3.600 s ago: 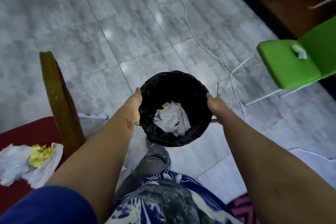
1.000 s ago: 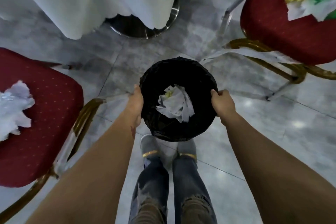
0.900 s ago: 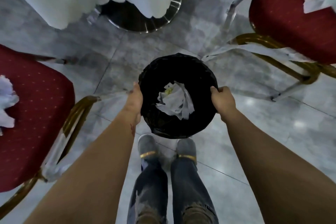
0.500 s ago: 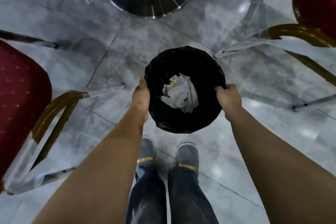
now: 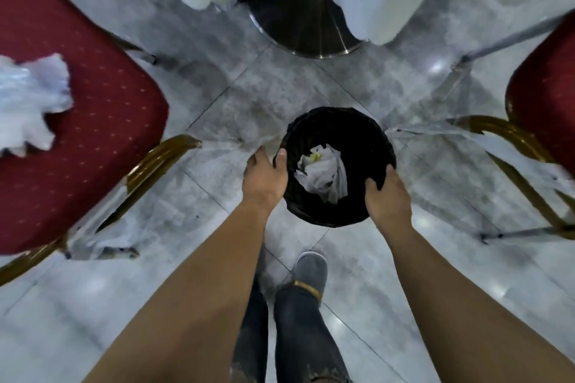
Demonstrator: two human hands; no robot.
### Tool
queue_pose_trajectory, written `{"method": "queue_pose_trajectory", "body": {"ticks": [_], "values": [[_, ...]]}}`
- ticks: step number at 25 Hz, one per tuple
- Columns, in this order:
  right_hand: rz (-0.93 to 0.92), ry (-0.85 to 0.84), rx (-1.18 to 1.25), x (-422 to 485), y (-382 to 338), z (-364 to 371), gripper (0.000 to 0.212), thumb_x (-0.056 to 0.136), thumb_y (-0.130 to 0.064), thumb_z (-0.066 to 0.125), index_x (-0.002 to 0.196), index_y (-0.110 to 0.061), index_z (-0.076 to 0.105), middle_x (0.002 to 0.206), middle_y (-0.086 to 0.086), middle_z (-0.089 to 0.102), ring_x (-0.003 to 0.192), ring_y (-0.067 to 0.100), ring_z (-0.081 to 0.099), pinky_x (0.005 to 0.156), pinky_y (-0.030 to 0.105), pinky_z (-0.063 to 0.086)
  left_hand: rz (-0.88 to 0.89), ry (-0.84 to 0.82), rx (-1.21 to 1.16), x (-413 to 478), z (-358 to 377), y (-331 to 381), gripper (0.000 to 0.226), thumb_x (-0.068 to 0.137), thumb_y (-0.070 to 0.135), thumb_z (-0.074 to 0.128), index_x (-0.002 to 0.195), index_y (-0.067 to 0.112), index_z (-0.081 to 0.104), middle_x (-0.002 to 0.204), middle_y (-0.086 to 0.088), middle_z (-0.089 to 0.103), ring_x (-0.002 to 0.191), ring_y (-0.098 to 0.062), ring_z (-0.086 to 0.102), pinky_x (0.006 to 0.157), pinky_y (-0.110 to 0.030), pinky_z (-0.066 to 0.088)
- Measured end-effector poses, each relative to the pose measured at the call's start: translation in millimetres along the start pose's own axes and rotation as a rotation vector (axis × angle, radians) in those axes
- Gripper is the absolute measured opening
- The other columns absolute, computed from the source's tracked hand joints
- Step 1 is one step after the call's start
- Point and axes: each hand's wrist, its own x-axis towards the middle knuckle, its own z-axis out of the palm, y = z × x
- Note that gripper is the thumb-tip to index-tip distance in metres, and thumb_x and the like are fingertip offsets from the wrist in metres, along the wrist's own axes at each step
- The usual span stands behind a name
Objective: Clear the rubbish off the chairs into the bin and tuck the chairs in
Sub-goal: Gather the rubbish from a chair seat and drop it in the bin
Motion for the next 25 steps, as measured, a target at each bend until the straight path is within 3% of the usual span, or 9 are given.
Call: {"method": "queue_pose_trajectory", "body": {"ticks": [5,9,16,21,25], "values": [[-0.229,-0.046,-0.196,-73.8,-65.1,-8.6,0.062,0.102,-0.032,0.042,0.156,-0.012,0.018,0.163,0.009,0.02,0.148,0.029,0.024,0.116,0.04,0.026,0.143,0.123,0.184,-54.6,-86.3,-11.2,0.063,0.1,0.047,0.035,0.148,0.008,0.027,0.152,-0.016,0.032,0.14,-0.032,0.029,0.115,-0.042,0.022],[-0.477,-0.077,-0.302,-135.0,-142.7,5.0,0.063,0.1,-0.035,0.046,0.155,-0.014,0.022,0.162,0.009,0.023,0.146,0.031,0.028,0.116,0.044,0.03,0.171,0.27,0.167,-81.2,-166.7,-40.5,0.062,0.1,0.045,0.037,0.15,0.01,0.026,0.157,-0.013,0.026,0.146,-0.028,0.019,0.118,-0.043,0.017],[-0.788,-0.15,-0.493,-202.0,-272.7,70.3,0.081,0.096,-0.052,0.048,0.157,-0.021,0.006,0.166,0.002,0.005,0.151,0.024,0.013,0.12,0.044,0.016,-0.075,0.548,0.115,-74.9,-272.2,-110.9,0.066,0.099,0.049,0.033,0.152,0.014,0.017,0.162,-0.01,0.011,0.149,-0.025,0.004,0.121,-0.045,0.008],[-0.924,-0.129,-0.622,-219.0,-339.1,127.0,0.102,0.085,-0.064,0.056,0.156,-0.025,-0.005,0.166,0.0,-0.002,0.153,0.022,0.005,0.122,0.047,0.012,-0.186,0.55,0.109,-37.4,-325.5,-158.1,0.072,0.097,0.054,0.035,0.154,0.017,0.011,0.162,-0.01,0.007,0.149,-0.027,0.004,0.12,-0.049,0.007],[-1.099,-0.003,-0.702,-212.9,-379.9,168.8,0.108,0.08,-0.068,0.059,0.156,-0.023,-0.004,0.166,0.003,-0.001,0.153,0.021,0.003,0.123,0.047,0.007,-0.221,0.554,0.096,-0.3,-362.4,-181.0,0.078,0.094,0.06,0.035,0.154,0.02,0.008,0.162,-0.011,0.004,0.149,-0.029,0.004,0.12,-0.05,0.006]]}}
